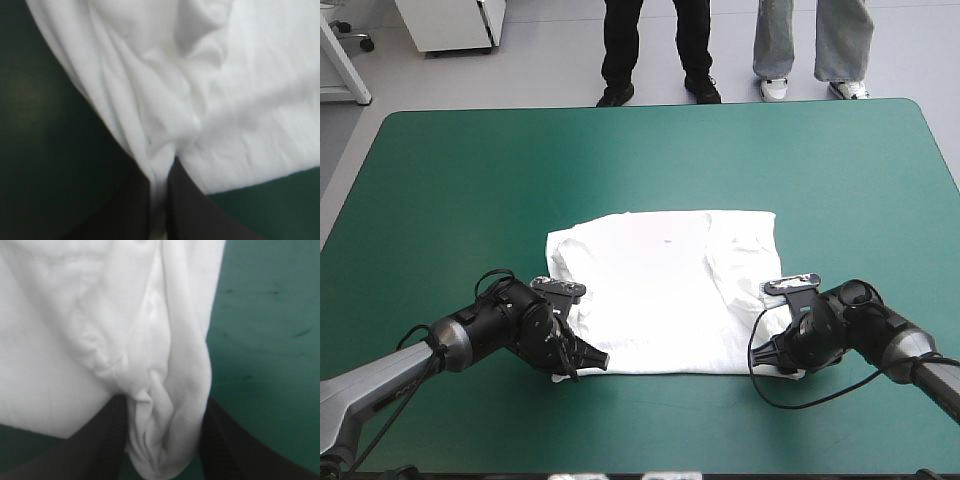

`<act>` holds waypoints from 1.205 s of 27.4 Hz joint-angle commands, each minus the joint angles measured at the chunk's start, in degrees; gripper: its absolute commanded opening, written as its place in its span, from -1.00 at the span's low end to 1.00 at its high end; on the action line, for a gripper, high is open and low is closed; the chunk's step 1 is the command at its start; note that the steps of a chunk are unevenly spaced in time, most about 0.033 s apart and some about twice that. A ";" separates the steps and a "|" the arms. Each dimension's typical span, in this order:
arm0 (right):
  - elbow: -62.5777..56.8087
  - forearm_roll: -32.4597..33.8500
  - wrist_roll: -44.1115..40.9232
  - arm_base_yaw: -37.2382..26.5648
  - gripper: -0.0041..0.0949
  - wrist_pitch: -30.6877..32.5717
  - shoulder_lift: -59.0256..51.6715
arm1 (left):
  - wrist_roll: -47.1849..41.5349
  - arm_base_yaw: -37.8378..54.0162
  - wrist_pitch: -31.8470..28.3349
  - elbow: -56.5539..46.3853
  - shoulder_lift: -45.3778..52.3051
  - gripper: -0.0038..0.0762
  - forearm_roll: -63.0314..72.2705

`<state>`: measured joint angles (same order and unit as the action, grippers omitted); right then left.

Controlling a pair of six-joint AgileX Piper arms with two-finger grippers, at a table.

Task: Fold the cloth

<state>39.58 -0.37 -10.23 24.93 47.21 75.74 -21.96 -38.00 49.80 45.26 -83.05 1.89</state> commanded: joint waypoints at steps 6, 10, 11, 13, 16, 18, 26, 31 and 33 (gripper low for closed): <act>0.06 -3.64 0.95 -0.09 -0.95 1.45 0.67 | 0.42 -0.11 -2.11 2.47 -1.25 -0.93 -1.45; 1.15 -3.40 0.78 -0.09 -0.95 3.63 -1.05 | 0.57 -0.11 -2.01 3.33 -1.03 -0.93 -1.89; 1.79 -3.40 0.53 -0.09 -0.95 4.54 -1.96 | 0.57 -0.11 -2.01 3.35 -0.68 -0.93 -1.89; 3.67 -3.40 0.36 -0.09 -0.95 6.87 -4.14 | 0.57 -0.11 -1.47 3.35 0.99 -0.93 -1.89; 7.29 -3.01 0.10 -0.09 -0.95 10.53 -7.26 | 0.57 -0.11 -0.52 3.72 4.55 -0.93 -1.58; 9.73 -2.90 -0.30 -0.09 -0.95 12.09 -9.08 | 0.57 -0.11 0.74 4.44 6.64 -0.93 -1.28; 19.15 -2.67 -0.53 -0.09 -0.95 17.66 -11.77 | -2.04 -0.11 3.66 10.34 15.43 -0.93 -1.50; 23.23 -1.65 -1.03 -0.09 -0.95 16.18 -11.77 | -4.81 -0.11 4.43 16.19 16.69 -0.93 -7.27; 24.66 2.13 -3.48 -0.09 -0.95 13.54 -11.77 | -7.28 -0.11 3.86 18.09 16.42 -0.93 -13.36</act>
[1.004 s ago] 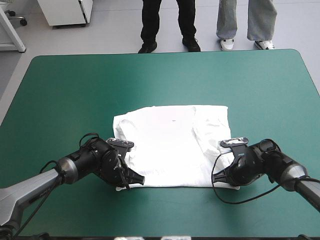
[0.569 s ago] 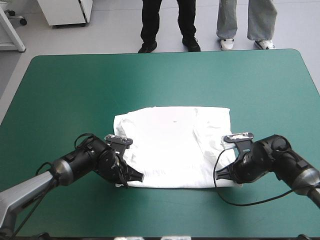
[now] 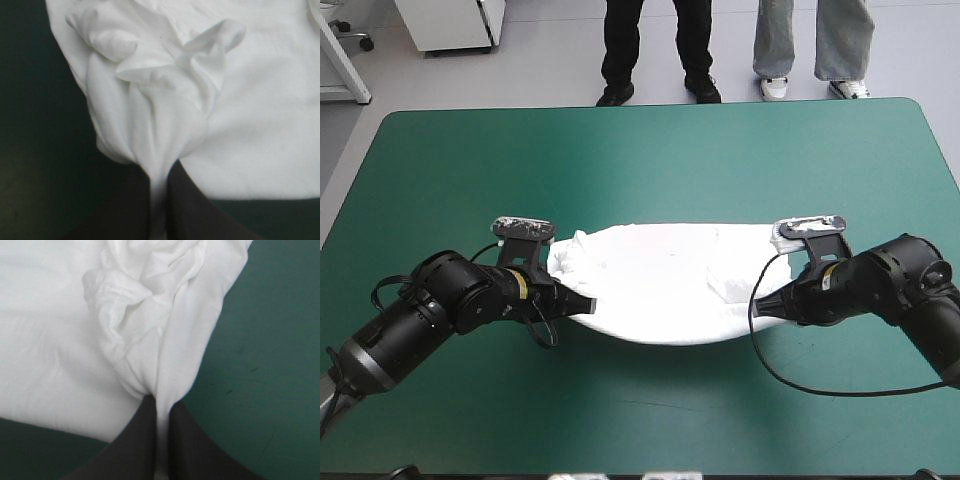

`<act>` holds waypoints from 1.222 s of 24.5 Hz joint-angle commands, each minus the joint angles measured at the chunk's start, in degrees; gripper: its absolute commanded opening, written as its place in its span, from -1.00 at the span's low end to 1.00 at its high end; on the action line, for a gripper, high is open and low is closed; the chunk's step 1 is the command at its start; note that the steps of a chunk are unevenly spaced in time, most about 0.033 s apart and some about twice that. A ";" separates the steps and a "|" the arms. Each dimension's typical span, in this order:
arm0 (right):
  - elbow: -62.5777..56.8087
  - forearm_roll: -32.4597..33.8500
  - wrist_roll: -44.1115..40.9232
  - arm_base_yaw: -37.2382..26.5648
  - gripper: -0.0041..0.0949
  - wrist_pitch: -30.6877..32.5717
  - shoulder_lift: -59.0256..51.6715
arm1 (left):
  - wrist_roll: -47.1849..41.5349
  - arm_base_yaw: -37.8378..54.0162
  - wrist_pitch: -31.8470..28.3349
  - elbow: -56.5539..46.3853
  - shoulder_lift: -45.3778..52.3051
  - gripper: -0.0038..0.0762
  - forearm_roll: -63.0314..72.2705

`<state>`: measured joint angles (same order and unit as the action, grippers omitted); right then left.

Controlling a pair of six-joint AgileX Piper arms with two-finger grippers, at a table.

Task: Fold the cloth

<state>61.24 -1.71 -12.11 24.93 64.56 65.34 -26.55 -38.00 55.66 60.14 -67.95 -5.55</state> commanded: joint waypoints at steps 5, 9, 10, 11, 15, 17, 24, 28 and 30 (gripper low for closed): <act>3.08 13.53 -6.81 -0.09 -0.95 -13.15 0.39 | -9.88 0.01 -6.64 3.92 -0.55 -0.93 -19.28; 3.17 17.63 -9.52 -2.42 -0.95 -22.25 6.38 | -11.60 4.16 -13.96 4.05 -4.96 -0.93 -22.67; 3.17 17.53 -9.52 -3.03 -0.95 -23.43 7.30 | -11.48 4.87 -15.07 4.16 -5.80 -0.93 -22.54; 3.17 17.53 -9.52 -3.72 -0.95 -24.78 8.48 | -11.31 5.73 -16.28 4.26 -6.84 -0.93 -22.56; 5.28 17.19 -8.39 -6.20 -0.95 -28.34 14.89 | -10.66 9.19 -22.87 4.26 -12.68 -0.93 -22.56; 7.72 17.34 -7.65 -6.31 -0.95 -28.34 18.24 | -10.19 9.61 -25.64 4.27 -15.47 -0.93 -22.90; 13.81 13.18 -2.41 -6.31 -0.95 -27.82 26.57 | -9.44 9.61 -29.27 4.27 -22.02 -0.93 -22.55; 14.65 7.78 2.53 -6.31 -0.89 -26.91 28.86 | -9.35 9.61 -29.12 4.27 -23.26 -0.92 -22.55; 14.76 4.93 4.99 -6.31 -0.74 -26.28 29.11 | -9.24 9.61 -29.01 4.27 -23.26 -0.88 -22.55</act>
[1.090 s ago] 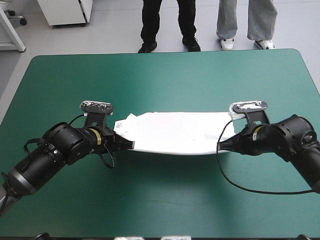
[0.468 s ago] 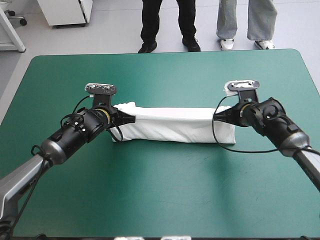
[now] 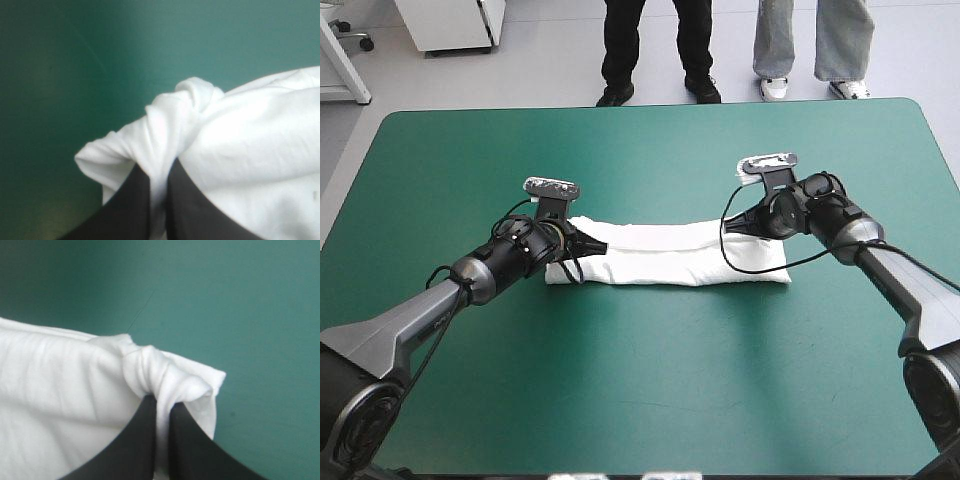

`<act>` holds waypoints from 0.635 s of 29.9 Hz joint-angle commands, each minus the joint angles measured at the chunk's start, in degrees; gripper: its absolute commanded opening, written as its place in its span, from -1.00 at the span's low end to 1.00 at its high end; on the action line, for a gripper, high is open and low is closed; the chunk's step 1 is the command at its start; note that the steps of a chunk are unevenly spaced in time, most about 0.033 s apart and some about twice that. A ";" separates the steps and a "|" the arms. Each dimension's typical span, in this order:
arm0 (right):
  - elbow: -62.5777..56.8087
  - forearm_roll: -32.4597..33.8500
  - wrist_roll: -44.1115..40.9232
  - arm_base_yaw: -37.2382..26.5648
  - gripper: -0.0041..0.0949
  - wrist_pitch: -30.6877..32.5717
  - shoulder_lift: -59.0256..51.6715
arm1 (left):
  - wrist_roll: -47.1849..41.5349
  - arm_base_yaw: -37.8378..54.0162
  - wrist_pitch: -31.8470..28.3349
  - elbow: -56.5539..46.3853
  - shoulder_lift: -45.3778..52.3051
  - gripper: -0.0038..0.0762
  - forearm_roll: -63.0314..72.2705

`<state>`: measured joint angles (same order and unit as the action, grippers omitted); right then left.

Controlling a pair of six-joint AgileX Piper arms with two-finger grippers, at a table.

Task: Fold the cloth

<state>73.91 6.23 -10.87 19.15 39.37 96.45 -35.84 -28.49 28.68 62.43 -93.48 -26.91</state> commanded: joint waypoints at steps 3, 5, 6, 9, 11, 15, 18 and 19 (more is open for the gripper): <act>2.62 -4.31 5.10 -0.53 -0.42 0.70 -1.99 | 1.62 0.11 -1.88 2.08 2.38 -0.64 -1.08; 3.10 -4.09 5.10 -0.53 -0.15 2.08 -2.44 | 2.35 0.11 -0.93 2.08 2.75 -0.44 -0.93; 3.22 -3.81 5.10 -0.53 -0.06 2.74 -2.91 | 2.63 0.11 -0.22 2.08 3.06 -0.31 -0.93; 3.62 -2.99 5.10 -0.53 0.19 4.44 -5.40 | 2.75 0.01 3.70 3.21 4.45 0.02 -0.93; 3.62 -0.92 4.32 -0.53 0.21 5.30 -7.82 | 2.74 0.01 7.66 4.53 5.59 0.16 -1.03; 3.62 5.56 1.47 -0.53 0.21 8.29 -12.83 | 5.46 0.01 14.37 7.10 9.76 0.22 -1.03; 3.62 12.16 -2.00 -0.53 0.21 11.80 -16.75 | 7.52 -0.10 18.32 8.62 13.71 0.22 0.76; 3.62 14.64 -3.03 -0.53 0.21 13.38 -17.78 | 8.93 -0.10 19.01 9.04 15.24 0.22 2.46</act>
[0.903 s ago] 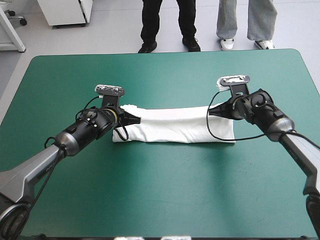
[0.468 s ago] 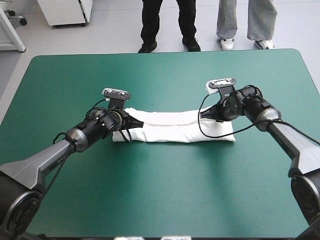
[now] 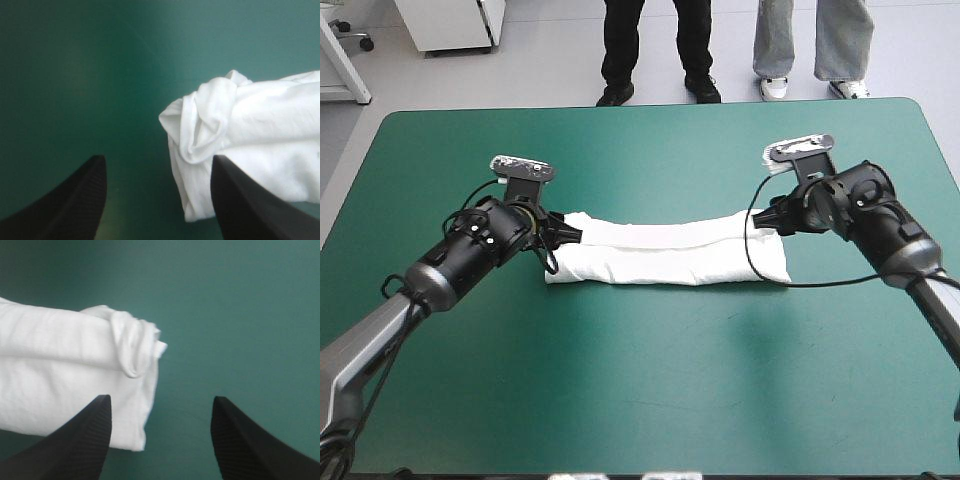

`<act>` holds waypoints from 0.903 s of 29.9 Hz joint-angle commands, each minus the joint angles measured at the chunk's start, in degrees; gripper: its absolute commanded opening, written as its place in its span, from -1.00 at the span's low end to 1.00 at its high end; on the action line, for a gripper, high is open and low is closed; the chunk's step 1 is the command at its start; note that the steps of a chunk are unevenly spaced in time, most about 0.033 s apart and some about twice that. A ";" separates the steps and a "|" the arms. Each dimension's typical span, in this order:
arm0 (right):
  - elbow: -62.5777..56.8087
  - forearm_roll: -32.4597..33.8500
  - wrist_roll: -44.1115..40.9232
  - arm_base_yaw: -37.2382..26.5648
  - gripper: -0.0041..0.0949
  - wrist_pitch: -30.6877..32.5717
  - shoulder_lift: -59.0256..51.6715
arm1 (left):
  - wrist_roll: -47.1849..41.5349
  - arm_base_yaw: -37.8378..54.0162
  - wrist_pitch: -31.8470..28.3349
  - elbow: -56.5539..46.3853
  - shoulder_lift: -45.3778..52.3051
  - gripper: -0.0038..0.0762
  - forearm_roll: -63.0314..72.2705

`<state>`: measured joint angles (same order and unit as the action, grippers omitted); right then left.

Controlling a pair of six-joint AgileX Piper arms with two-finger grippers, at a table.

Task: Fold the cloth

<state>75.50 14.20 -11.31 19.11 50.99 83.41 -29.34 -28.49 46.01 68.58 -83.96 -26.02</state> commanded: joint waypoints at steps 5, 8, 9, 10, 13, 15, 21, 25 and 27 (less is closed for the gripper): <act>2.03 12.37 -6.08 -2.42 0.21 7.25 -7.67 | 12.37 -0.10 -0.68 4.89 11.90 -0.12 14.63; 2.03 9.08 -5.96 -7.01 0.21 7.77 -8.16 | 21.65 -0.10 -1.11 6.79 12.64 -0.78 23.33; 2.03 7.05 -5.22 -9.32 0.21 7.77 -8.16 | 25.23 -0.10 -1.43 7.32 12.64 -0.92 26.46; 2.03 5.14 -4.23 -10.56 0.21 7.67 -8.16 | 28.30 -0.10 -2.01 7.45 12.54 -0.91 29.01; 2.03 -6.28 1.63 -17.40 0.21 6.09 -8.05 | 33.65 -0.10 -5.10 7.45 10.91 -0.93 36.94; 2.03 -15.49 9.09 -21.95 0.21 5.36 -7.91 | 37.70 -0.10 -5.80 7.45 8.14 -0.93 42.14; 2.03 -35.30 24.45 -29.32 0.21 5.05 -7.46 | 46.06 -0.10 -5.90 8.24 -3.73 -0.93 52.91; 1.92 -39.14 29.47 -29.83 0.21 4.79 -7.16 | 47.18 -0.46 -5.79 11.60 -11.43 -0.93 55.34; 1.85 -39.97 29.61 -29.83 0.21 5.08 -6.39 | 47.18 -1.59 -5.55 13.85 -14.93 -0.93 54.53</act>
<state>75.56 -22.38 16.11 -10.31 58.03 77.72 17.31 -28.74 42.69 77.85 -97.38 26.20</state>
